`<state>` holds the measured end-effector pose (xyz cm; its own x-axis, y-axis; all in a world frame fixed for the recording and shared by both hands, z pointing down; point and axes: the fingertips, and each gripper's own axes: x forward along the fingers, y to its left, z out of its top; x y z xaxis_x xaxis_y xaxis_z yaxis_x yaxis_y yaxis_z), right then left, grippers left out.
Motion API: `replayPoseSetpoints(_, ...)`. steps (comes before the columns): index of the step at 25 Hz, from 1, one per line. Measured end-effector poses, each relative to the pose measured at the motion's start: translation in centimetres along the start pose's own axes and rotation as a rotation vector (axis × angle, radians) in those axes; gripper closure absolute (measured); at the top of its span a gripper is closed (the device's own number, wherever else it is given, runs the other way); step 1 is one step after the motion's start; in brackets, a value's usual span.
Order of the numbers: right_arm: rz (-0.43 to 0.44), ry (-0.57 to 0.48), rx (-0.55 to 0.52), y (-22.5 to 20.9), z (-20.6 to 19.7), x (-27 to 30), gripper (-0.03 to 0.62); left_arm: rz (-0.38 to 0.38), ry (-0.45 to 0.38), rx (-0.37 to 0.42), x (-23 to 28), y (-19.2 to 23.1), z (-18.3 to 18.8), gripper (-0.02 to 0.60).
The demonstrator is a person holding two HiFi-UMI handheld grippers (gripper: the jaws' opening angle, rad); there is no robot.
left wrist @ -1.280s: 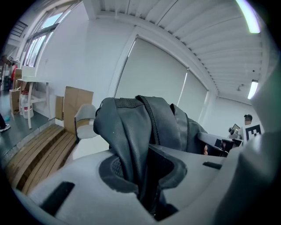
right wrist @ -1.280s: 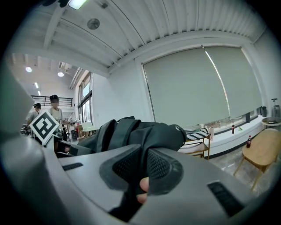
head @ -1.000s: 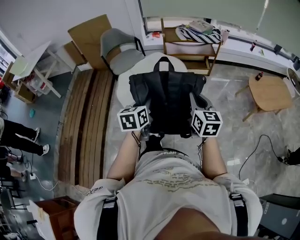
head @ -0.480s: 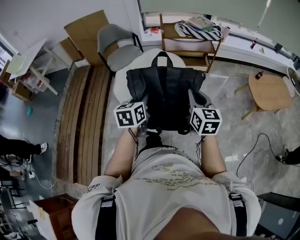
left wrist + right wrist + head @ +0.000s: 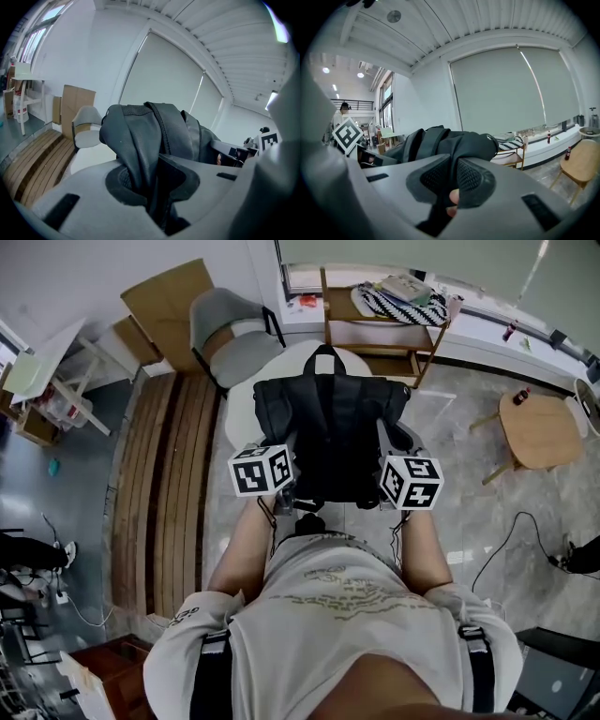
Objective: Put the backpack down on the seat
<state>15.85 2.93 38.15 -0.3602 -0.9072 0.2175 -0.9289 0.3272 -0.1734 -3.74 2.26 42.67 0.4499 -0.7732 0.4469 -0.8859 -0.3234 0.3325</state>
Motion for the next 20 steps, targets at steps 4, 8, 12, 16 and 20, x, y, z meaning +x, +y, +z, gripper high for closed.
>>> replayPoseSetpoints(4,0.005,0.015,-0.007,0.2,0.9,3.7,0.551,0.004,-0.001,-0.017,2.0,2.3,1.9,0.511)
replayPoseSetpoints(8,0.014,0.037,-0.02,0.6,1.7,8.0,0.551,0.008,0.001,-0.039,4.1,5.2,4.0,0.51)
replayPoseSetpoints(12,0.02,0.062,-0.028,1.1,2.4,12.8,0.551,0.013,0.012,-0.054,6.6,8.6,6.1,0.509)
replayPoseSetpoints(16,0.019,0.084,-0.03,1.3,2.9,17.6,0.551,0.009,0.022,-0.065,9.2,11.8,8.2,0.509)
replayPoseSetpoints(20,0.009,0.091,-0.023,1.2,3.3,21.2,0.551,0.003,0.032,-0.062,11.4,14.1,10.1,0.511)
